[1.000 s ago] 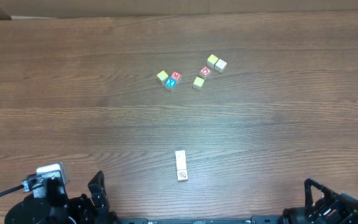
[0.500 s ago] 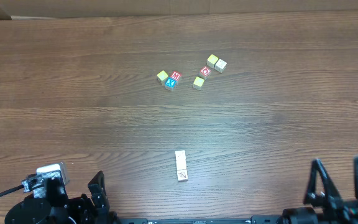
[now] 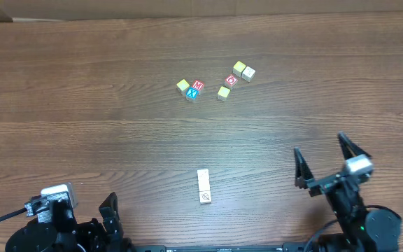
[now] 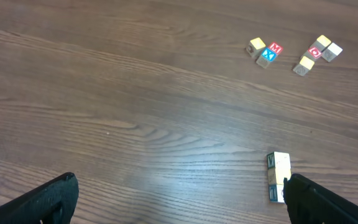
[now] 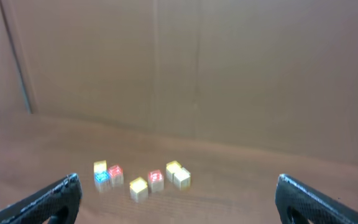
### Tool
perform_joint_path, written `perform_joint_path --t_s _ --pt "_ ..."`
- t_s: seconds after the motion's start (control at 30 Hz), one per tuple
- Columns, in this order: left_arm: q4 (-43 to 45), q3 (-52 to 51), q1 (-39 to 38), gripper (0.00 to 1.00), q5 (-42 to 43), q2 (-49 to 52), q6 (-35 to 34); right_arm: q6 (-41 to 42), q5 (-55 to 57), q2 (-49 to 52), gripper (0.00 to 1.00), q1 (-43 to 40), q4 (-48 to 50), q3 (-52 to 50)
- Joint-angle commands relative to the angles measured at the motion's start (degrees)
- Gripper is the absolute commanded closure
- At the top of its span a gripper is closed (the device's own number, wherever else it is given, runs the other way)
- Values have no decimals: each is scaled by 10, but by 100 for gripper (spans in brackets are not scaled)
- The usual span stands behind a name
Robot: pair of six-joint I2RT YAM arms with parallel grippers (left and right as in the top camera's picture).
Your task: Flip 5 blocks
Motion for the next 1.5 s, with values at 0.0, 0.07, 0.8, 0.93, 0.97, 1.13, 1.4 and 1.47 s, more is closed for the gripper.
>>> perform_joint_path --t_s 0.0,0.07,0.8,0.93,0.97,1.13,1.4,1.47 --pt "2 2 2 0 -1 -3 -4 -23 -15 -21 0 3 26 -36" --pt "2 2 2 0 -1 -3 -4 -23 -6 -21 0 3 41 -58" --pt "2 2 2 0 -1 -3 -4 69 143 -21 0 2 78 -145" --pt "2 2 2 0 -1 -3 -4 69 139 -21 0 2 79 -145" --pt "2 2 2 0 -1 -3 -4 69 140 -21 0 2 79 -145" --pt "2 2 2 0 -1 -3 -4 69 140 -21 0 2 79 -145" --pt "2 2 2 0 -1 -3 -4 69 140 -21 0 2 79 -145" --pt "2 2 2 0 -1 -3 -4 69 140 -21 0 2 79 -145"
